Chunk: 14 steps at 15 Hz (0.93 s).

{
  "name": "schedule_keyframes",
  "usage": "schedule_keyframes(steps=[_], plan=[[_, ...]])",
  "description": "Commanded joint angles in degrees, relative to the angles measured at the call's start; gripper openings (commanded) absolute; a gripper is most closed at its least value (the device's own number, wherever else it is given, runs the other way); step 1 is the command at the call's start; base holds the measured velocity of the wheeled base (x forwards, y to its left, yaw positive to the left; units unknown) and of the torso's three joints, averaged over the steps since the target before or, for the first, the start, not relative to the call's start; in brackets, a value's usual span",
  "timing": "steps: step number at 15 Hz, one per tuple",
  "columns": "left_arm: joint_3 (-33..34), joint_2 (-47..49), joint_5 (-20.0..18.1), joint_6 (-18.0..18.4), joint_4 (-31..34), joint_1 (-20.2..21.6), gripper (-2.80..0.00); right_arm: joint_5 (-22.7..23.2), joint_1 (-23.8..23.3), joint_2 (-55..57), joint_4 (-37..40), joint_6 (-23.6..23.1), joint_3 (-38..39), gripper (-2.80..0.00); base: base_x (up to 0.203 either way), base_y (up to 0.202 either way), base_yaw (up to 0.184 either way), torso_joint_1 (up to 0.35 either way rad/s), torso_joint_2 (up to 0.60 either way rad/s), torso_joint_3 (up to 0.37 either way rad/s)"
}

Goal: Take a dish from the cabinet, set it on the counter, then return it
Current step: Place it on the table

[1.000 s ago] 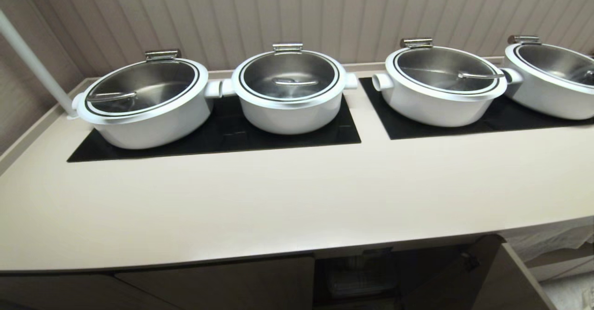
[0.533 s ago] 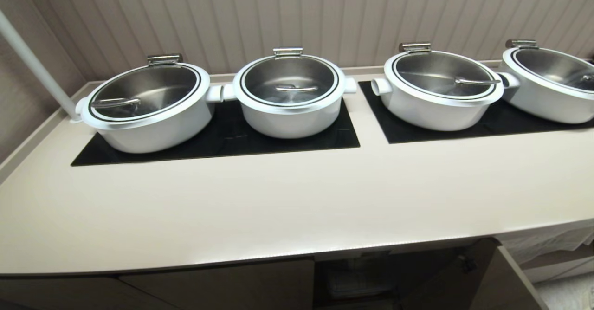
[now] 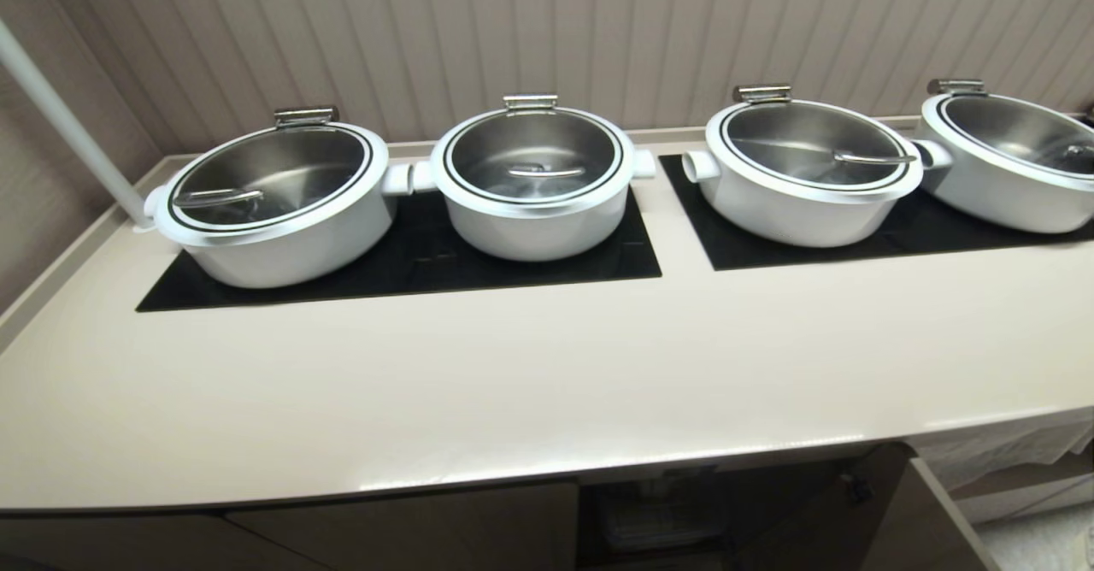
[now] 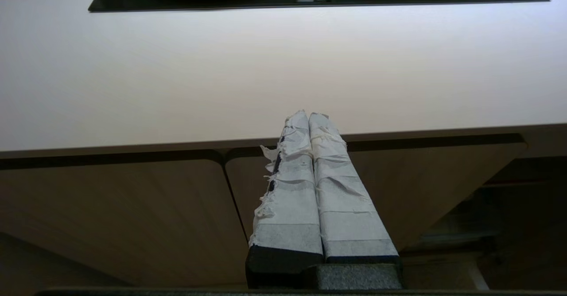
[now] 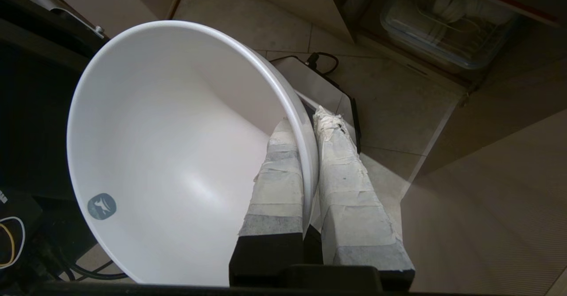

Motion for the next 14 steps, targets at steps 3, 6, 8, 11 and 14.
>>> schedule_keyframes(steps=[3,6,8,11,14], plan=[[0.0,0.0,0.0,0.0,0.0,0.0,-2.80,0.2,0.1,0.0,0.1,-0.3,0.6,-2.80,0.000,0.000,0.000,0.056,-0.11,-0.054],[0.0,0.0,0.0,0.0,0.0,0.0,-2.80,0.4,0.1,0.0,0.1,-0.5,1.5,-2.80,0.000,0.000,0.000,0.000,0.00,0.000],[0.0,0.0,0.0,0.0,0.0,0.0,-2.80,0.4,0.0,0.0,0.1,-0.5,1.5,-2.80,0.000,0.000,0.000,0.000,0.00,0.000],[0.0,0.0,0.0,0.0,0.0,0.0,-2.80,0.4,0.0,0.0,0.1,-0.4,0.9,-2.80,0.000,0.000,0.000,0.000,0.00,0.000],[0.0,0.0,0.0,0.0,0.0,0.0,-2.80,0.4,0.0,-0.1,0.2,-0.1,-0.9,-2.80,0.000,0.000,0.000,0.000,0.00,0.000]])
